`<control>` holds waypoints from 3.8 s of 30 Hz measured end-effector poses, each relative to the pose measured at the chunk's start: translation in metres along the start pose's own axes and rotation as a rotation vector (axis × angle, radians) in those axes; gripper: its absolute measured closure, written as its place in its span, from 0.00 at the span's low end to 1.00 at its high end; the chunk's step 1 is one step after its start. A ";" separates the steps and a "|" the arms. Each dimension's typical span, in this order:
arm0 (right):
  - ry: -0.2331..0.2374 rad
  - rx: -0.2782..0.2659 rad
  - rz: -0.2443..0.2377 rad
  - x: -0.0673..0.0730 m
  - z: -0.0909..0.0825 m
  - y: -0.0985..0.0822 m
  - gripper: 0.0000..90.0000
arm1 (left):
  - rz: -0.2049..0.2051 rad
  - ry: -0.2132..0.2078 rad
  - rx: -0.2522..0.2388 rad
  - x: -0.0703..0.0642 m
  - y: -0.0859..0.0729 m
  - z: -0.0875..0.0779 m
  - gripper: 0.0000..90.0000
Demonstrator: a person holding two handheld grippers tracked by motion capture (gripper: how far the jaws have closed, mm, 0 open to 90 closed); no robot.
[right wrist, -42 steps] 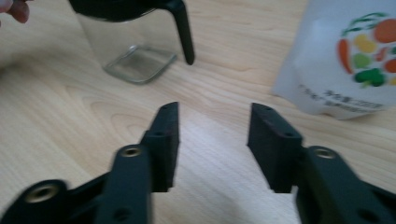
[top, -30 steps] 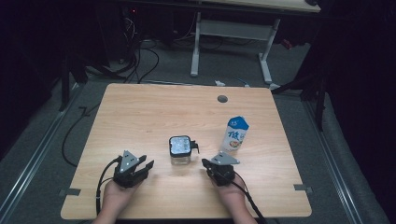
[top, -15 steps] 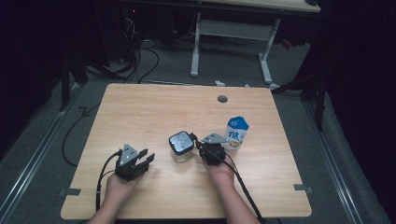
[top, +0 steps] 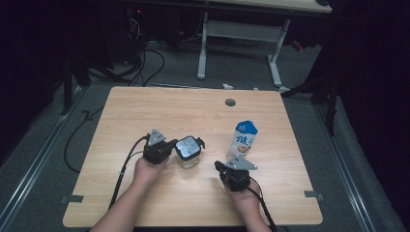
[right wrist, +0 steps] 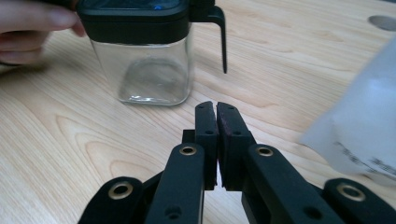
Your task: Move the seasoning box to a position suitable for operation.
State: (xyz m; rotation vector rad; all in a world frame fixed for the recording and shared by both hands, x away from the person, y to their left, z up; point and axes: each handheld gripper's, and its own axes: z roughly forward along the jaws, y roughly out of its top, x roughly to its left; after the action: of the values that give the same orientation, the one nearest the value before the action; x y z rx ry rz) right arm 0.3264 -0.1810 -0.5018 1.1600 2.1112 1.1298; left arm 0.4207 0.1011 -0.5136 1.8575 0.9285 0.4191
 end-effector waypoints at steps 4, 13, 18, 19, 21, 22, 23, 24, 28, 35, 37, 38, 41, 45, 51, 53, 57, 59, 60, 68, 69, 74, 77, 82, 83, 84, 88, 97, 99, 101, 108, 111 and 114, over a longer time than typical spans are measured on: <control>-0.007 -0.007 0.012 -0.002 -0.004 -0.006 0.97 | 0.038 0.020 -0.003 -0.016 -0.007 -0.014 1.00; -0.019 0.001 0.032 -0.004 -0.008 -0.017 0.97 | 0.069 -0.056 -0.018 -0.081 -0.032 -0.043 1.00; -0.033 0.006 0.036 -0.010 -0.009 -0.017 0.97 | 0.084 -0.061 -0.036 -0.085 -0.037 -0.057 1.00; -0.033 0.006 0.037 -0.011 -0.009 -0.017 0.97 | 0.094 -0.040 -0.035 -0.081 -0.037 -0.061 1.00; -0.032 0.007 0.037 -0.012 -0.007 -0.016 0.98 | 0.109 0.013 -0.033 -0.070 -0.040 -0.068 1.00; -0.032 0.008 0.036 -0.012 -0.006 -0.015 0.98 | 0.103 0.031 -0.032 -0.064 -0.042 -0.072 1.00; -0.030 0.007 0.033 -0.011 -0.003 -0.014 0.98 | 0.093 0.045 -0.031 -0.059 -0.045 -0.075 1.00; -0.028 0.008 0.035 -0.011 0.000 -0.012 0.99 | 0.081 0.055 -0.031 -0.054 -0.048 -0.078 1.00; -0.017 0.012 0.027 -0.006 0.013 -0.004 1.00 | 0.038 0.065 -0.011 -0.040 -0.056 -0.081 1.00; -0.001 0.001 0.009 -0.005 0.036 0.011 1.00 | 0.024 0.066 -0.022 -0.035 -0.056 -0.084 0.99; 0.028 -0.013 0.000 -0.007 0.042 0.014 1.00 | 0.018 0.066 -0.019 -0.033 -0.056 -0.083 0.98; 0.047 -0.021 -0.006 -0.007 0.045 0.016 1.00 | 0.012 0.065 -0.014 -0.033 -0.056 -0.082 0.97; 0.071 -0.018 -0.013 -0.003 0.052 0.020 1.00 | 0.008 0.069 -0.004 -0.030 -0.056 -0.078 0.97; 0.126 0.003 -0.076 0.020 0.066 0.026 1.00 | 0.011 0.105 0.012 -0.022 -0.048 -0.065 0.99; 0.090 0.000 -0.066 0.017 0.041 0.014 1.00 | -0.003 0.114 0.022 -0.014 -0.045 -0.049 1.00; 0.074 0.001 -0.072 0.015 0.029 0.005 0.99 | -0.002 0.112 0.018 -0.014 -0.043 -0.046 1.00; 0.052 -0.008 -0.071 0.012 0.010 -0.011 0.99 | 0.018 0.106 0.022 -0.015 -0.039 -0.042 1.00; 0.042 -0.017 -0.063 0.010 0.003 -0.016 0.99 | 0.023 0.103 0.020 -0.015 -0.039 -0.041 1.00; 0.039 -0.022 -0.057 0.010 -0.001 -0.018 0.99 | 0.019 0.098 0.022 -0.014 -0.039 -0.040 1.00; 0.015 -0.057 -0.066 0.011 -0.015 -0.026 0.98 | 0.047 0.058 0.029 -0.028 -0.039 -0.045 1.00; 0.012 -0.060 -0.058 0.011 -0.016 -0.027 0.98 | 0.049 0.049 0.031 -0.032 -0.039 -0.047 1.00; 0.001 -0.056 -0.051 0.006 -0.020 -0.032 0.97 | 0.073 0.016 0.029 -0.054 -0.041 -0.053 1.00; -0.013 -0.064 -0.038 0.003 -0.024 -0.034 0.96 | 0.074 0.022 0.032 -0.062 -0.044 -0.056 0.95; -0.012 -0.053 -0.013 -0.003 -0.027 -0.040 0.97 | 0.059 0.067 -0.007 -0.061 -0.043 -0.067 0.91; -0.010 -0.053 -0.009 -0.004 -0.027 -0.040 0.97 | 0.047 0.068 -0.013 -0.059 -0.040 -0.069 0.89; -0.013 -0.050 -0.002 -0.004 -0.027 -0.040 0.98 | 0.040 0.067 -0.012 -0.057 -0.036 -0.070 0.87; -0.033 -0.039 0.017 -0.004 -0.024 -0.040 1.00 | 0.053 0.074 -0.045 -0.056 -0.025 -0.075 0.84; -0.024 -0.029 0.006 -0.003 -0.021 -0.040 1.00 | 0.027 0.047 -0.057 -0.052 0.002 -0.076 1.00; -0.021 -0.033 0.009 -0.003 -0.022 -0.041 0.99 | 0.041 0.042 -0.061 -0.055 0.007 -0.073 1.00; -0.021 -0.032 0.012 -0.003 -0.023 -0.041 0.99 | 0.050 0.034 -0.062 -0.059 0.010 -0.070 1.00; -0.013 -0.031 -0.001 -0.002 -0.023 -0.041 0.99 | 0.091 0.050 -0.025 -0.065 0.012 -0.057 1.00; -0.007 -0.035 -0.008 0.000 -0.023 -0.041 0.99 | 0.100 0.054 -0.029 -0.065 0.011 -0.056 1.00; -0.001 -0.033 -0.011 0.001 -0.023 -0.040 0.99 | 0.103 0.057 -0.035 -0.065 0.010 -0.056 1.00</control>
State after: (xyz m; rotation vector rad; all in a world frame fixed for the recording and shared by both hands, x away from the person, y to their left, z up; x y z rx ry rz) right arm 0.2913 -0.2023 -0.5233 1.1324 2.0879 1.1543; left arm 0.3467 0.0840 -0.4722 1.8748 0.8604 0.5501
